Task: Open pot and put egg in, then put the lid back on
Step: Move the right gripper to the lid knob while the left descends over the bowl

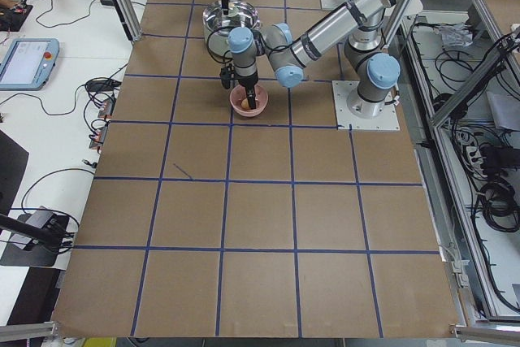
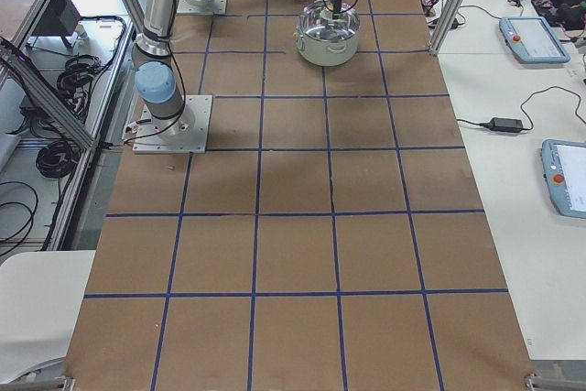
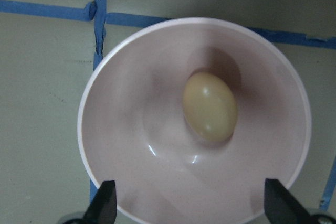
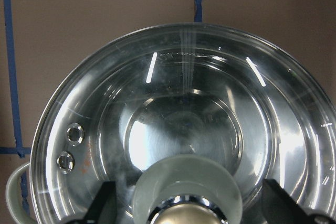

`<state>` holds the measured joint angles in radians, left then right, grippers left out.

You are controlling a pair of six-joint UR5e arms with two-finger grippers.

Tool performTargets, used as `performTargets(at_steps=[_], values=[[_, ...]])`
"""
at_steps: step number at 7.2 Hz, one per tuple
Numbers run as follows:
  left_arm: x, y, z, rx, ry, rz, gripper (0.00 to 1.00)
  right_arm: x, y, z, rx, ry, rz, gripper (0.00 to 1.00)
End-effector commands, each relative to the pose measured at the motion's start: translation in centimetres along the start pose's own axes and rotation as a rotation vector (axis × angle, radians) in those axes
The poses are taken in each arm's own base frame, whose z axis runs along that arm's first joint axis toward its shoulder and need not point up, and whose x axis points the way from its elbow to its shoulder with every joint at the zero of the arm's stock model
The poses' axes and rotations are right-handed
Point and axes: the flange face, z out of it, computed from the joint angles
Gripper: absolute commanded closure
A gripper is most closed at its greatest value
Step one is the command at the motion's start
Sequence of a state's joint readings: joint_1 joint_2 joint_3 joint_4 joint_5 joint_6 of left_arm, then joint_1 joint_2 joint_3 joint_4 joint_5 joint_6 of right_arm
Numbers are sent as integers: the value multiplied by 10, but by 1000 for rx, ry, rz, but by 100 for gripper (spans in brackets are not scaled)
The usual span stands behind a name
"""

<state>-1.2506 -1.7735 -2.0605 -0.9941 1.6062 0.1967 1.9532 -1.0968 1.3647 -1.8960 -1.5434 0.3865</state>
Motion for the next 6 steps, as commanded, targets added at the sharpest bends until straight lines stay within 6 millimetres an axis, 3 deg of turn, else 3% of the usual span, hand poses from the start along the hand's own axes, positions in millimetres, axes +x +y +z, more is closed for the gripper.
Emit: performTargets(at_steps=[1,2,3,6], values=[[0,-4,0,4,-1,2,1,-1,2,0,-6,-4,1,38],[0,-6,1,12,-1,-1,1,-1,2,1,-9,-5,2,61],[-1,-9,0,36,-2,-2,1,0,2,0,-11,-4,4,71],[2,-8,3,34,-1,7,2,1,3,-7,-3,-6,-12,75]])
